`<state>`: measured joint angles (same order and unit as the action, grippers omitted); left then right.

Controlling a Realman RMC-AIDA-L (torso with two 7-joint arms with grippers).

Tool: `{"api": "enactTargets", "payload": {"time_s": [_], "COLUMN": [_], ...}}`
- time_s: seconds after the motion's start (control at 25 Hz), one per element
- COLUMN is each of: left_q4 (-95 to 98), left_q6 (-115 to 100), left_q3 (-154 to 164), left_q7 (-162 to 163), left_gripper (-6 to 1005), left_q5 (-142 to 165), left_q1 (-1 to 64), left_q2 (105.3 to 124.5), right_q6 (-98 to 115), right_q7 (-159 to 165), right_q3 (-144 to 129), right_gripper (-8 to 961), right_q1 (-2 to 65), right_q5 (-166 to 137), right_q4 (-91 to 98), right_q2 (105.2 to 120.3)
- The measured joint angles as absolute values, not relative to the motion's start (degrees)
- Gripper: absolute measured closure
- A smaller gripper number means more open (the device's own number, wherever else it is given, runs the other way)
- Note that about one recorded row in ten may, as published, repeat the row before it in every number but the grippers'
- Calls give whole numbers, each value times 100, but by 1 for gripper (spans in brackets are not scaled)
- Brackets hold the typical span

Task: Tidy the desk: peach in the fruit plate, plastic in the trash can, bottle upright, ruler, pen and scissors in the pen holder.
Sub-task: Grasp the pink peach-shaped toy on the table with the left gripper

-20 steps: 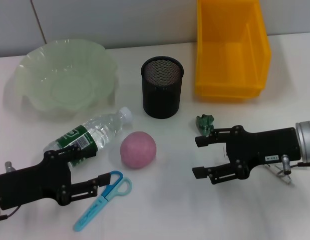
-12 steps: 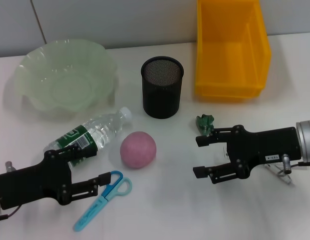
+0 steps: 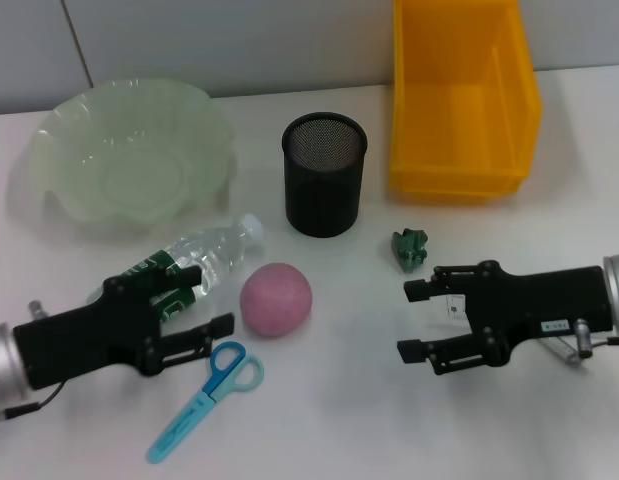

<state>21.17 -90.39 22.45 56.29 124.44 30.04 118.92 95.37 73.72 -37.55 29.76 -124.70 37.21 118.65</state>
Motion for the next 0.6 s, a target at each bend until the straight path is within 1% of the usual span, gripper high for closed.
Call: {"api": "enactTargets", "payload": {"time_s": [0.04,0.12,0.16,0.2,0.36,0.6], "left_q4": [1942,1850,1629,1629,1346,1154], "left_q6": [-8722,-8565,-8238,-8238,-7739,-7371], "left_q3": [2255,2256,2263,2263,2518,2913], "left_q7": [5547,5487,5316,5316,5125,5120], "left_gripper": [219,220,220,220,222,225], "left_q5": [12397,12391,12406,12406,12441,12417], "left_q1": [3146,3228,3446,3446,3812,4078], "left_q2": [11897,11897,11900,11900,11906,11910], "right_q6": [9537,9534,9535,9535,9570,9583], "right_q7": [7385,7401,7405,7405,7421,7428], "right_q3": [-3746,-3703,-3644,-3644,-3590,-3587], "right_gripper": [139,140,140,141,143,145], "right_q1": [2917,2782,2708,2708,2627,2614], "right_q5": [-12461,-12444,-12439,-12439,-12436,-12436], "right_q4": [3734,3765,3776,3776,3788,3788], "right_q2": [11861,11853,11849,11849,11848,11847]}}
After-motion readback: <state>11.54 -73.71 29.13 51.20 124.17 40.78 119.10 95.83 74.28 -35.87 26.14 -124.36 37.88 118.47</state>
